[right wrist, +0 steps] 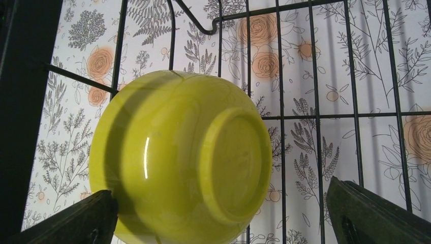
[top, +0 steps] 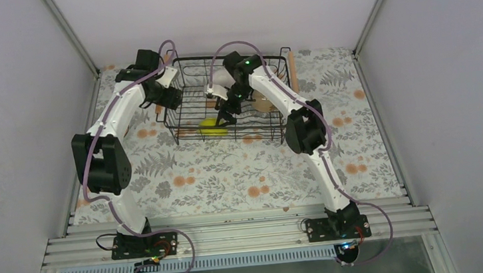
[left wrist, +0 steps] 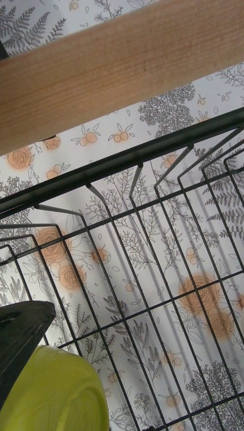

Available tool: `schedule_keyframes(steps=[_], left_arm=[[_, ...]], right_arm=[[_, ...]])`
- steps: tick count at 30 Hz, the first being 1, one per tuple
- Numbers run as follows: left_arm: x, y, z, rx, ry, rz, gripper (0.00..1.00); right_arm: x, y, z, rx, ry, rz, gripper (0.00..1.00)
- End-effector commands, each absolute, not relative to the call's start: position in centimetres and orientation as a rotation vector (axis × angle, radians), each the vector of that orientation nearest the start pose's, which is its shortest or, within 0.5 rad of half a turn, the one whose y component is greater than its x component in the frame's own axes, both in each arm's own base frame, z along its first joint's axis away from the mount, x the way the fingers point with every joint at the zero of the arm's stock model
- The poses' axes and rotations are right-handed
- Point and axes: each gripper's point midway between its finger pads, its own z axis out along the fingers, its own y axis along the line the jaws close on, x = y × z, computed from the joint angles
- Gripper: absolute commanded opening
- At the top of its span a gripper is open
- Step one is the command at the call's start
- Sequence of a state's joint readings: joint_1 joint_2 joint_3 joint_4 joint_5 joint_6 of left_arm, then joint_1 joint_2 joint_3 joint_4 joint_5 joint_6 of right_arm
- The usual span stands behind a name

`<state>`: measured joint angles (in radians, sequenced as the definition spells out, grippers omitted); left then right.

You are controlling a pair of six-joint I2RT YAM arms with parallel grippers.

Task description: Unload the bowls from the dish rack

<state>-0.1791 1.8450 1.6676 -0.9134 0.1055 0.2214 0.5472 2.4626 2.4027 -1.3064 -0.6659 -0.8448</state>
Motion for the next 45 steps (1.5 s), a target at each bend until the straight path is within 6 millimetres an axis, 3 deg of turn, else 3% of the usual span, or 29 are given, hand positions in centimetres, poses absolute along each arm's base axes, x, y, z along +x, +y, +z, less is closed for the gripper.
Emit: schedule_keyframes(steps=[1, 15, 21, 27, 35, 45], left_arm=[[44.2, -12.2, 14.8, 0.644, 2.623, -0.186, 0.78], [43.6, -13.0, 13.5, 0.688, 2.650, -0.168, 0.78], [43.6, -13.1, 13.1, 0.698, 2.657, -0.163, 0.78], [43.5, -13.2, 13.1, 0.702, 2.656, -0.159, 0.78], [43.7, -12.9, 13.7, 0.692, 2.643, -0.137, 0.78], [43.9, -12.8, 16.9, 0.680, 2.573, -0.117, 0.79]], right_arm=[[39.7, 36.6, 9.8, -1.830, 1.995, 0.846, 1.00], [44.6, 36.7, 8.0, -1.706, 2.016, 0.663, 1.00], [48.0, 34.8, 7.8, -1.609, 2.046, 0.556, 1.00], [49.9, 32.1, 6.8, -1.544, 2.117, 0.508, 1.00], [49.4, 30.9, 11.7, -1.485, 2.056, 0.624, 1.00], [47.4, 31.2, 16.1, -1.511, 1.991, 0.691, 1.00]])
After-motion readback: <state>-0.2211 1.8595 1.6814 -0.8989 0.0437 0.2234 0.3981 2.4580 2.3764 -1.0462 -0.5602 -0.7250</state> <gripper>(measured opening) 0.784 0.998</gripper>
